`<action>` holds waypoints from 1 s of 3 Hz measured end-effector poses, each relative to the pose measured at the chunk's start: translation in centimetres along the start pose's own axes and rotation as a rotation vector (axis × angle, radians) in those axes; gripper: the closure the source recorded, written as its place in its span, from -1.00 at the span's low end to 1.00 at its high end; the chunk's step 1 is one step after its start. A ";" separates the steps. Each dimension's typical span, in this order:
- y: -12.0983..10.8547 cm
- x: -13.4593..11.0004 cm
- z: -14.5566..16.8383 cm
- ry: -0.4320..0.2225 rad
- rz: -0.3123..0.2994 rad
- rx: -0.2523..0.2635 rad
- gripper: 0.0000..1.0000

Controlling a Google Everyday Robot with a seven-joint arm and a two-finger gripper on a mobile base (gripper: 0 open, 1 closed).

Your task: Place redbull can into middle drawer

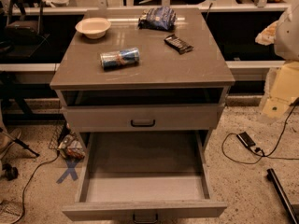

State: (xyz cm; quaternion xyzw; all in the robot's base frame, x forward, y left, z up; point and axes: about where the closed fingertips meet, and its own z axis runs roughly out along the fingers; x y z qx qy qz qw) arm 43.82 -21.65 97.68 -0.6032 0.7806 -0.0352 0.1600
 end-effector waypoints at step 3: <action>-6.4 -3.2 2.7 -0.117 0.030 0.064 -1.00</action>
Offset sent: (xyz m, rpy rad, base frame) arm 0.0432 0.0036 -0.0095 0.1057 -0.0651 -0.0458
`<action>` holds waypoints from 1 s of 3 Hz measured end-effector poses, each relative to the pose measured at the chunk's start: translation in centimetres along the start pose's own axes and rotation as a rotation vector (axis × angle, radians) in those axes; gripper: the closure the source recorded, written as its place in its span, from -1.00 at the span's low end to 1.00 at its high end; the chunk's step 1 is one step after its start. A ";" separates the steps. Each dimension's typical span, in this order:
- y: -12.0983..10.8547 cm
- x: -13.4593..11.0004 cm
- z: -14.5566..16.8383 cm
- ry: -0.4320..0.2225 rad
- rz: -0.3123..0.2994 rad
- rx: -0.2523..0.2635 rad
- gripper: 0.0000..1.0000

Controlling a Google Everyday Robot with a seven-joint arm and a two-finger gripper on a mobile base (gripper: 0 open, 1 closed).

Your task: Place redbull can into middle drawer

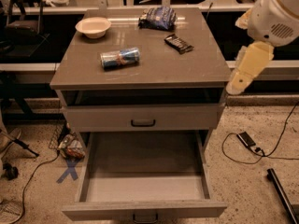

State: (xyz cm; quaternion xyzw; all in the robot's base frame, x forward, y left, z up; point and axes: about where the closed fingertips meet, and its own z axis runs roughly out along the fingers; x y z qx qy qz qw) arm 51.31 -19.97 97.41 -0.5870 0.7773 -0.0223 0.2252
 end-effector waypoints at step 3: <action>-7.8 -17.5 10.1 -0.076 -0.212 -0.036 -1.00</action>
Offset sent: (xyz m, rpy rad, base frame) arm 0.1738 0.1457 0.0022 -0.0190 -0.0605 0.1874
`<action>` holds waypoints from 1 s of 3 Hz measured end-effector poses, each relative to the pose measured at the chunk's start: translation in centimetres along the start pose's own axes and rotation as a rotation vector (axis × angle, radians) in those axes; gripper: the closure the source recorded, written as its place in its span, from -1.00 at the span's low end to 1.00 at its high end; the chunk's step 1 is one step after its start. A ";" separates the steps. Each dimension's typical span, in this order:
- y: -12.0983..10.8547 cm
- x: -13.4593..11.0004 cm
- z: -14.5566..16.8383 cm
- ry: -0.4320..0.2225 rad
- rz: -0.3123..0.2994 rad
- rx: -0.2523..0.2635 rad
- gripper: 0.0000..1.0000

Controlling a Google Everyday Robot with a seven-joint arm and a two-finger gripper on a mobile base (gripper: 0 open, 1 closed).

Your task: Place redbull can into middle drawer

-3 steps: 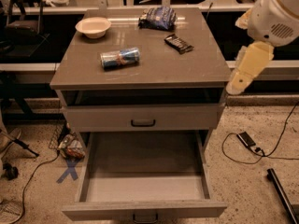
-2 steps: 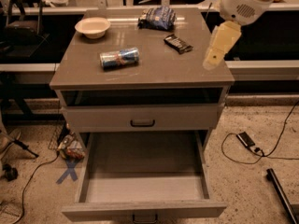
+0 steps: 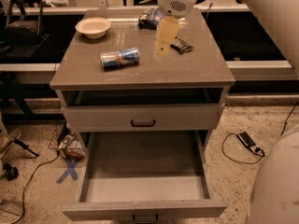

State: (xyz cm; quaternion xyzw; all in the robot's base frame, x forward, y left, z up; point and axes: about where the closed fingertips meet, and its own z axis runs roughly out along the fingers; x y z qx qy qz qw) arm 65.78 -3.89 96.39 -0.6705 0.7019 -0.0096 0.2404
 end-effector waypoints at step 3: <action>-0.1 -2.9 9.8 -0.028 -0.039 -0.145 -1.00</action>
Offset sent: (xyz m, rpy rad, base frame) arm 0.0162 0.0454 -0.0708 -0.0341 0.1388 0.0951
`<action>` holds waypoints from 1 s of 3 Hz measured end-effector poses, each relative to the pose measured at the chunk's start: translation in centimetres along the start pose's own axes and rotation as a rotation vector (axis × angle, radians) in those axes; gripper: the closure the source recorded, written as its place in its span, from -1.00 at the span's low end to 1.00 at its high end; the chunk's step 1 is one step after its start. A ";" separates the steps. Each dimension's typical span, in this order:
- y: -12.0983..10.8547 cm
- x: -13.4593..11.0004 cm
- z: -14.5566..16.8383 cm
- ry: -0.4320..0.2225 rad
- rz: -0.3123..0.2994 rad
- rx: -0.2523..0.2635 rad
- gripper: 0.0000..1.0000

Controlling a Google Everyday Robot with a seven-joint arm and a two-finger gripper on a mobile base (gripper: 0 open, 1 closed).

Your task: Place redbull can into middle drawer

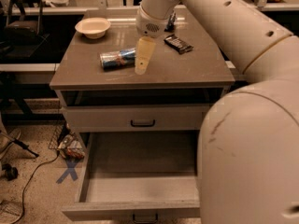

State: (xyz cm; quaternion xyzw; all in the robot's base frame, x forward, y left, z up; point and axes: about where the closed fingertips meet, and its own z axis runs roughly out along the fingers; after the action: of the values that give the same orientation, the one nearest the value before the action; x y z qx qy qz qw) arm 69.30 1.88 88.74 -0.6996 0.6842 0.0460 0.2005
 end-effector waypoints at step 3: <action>-3.2 -1.6 6.4 0.035 0.006 -0.090 -0.52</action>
Offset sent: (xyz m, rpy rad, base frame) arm 0.0551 0.0331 -0.0399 -0.0356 0.0934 0.0192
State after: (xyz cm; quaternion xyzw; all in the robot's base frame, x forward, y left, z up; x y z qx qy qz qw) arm 73.65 5.50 84.08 -0.7067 0.6868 0.0652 0.1566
